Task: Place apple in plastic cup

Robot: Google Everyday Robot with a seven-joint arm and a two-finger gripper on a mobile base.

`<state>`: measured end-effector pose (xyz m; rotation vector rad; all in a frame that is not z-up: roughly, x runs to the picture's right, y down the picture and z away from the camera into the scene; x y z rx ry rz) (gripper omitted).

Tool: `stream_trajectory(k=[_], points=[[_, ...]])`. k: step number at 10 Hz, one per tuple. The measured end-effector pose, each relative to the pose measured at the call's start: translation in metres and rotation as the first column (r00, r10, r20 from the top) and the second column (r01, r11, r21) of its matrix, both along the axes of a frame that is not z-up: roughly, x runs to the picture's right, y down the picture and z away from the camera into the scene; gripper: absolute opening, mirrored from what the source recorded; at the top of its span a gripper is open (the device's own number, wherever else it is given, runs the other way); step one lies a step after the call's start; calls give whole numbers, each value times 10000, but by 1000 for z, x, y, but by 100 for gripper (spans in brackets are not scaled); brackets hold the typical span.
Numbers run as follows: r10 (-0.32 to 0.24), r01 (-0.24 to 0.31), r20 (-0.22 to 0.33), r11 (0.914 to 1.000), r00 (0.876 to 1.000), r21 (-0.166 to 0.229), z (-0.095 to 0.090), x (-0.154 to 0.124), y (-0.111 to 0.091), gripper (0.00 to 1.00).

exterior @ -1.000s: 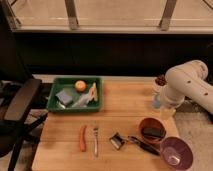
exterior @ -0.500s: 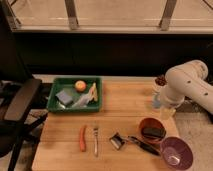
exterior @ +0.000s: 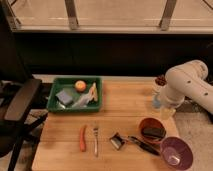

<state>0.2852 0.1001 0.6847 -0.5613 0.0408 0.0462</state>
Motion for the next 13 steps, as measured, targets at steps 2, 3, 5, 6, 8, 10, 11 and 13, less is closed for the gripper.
stream_trajectory(k=[2, 3, 5, 6, 8, 10, 11, 13], points=[[0, 0, 0, 10000, 10000, 0, 0, 0, 0, 65], [0, 0, 0, 10000, 10000, 0, 0, 0, 0, 65], [-12, 12, 6, 10000, 10000, 13, 0, 0, -1, 65], [-85, 84, 111, 9999, 9999, 58, 0, -1, -3, 65], [-199, 184, 915, 9997, 9956, 169, 5, -10, -21, 65], [-572, 525, 1986, 9982, 9784, 285, 21, -37, -55, 65], [-818, 756, 2392, 9965, 9675, 351, 31, -58, -71, 65], [-1248, 1150, 3205, 9921, 9390, 494, 44, -107, -90, 65]])
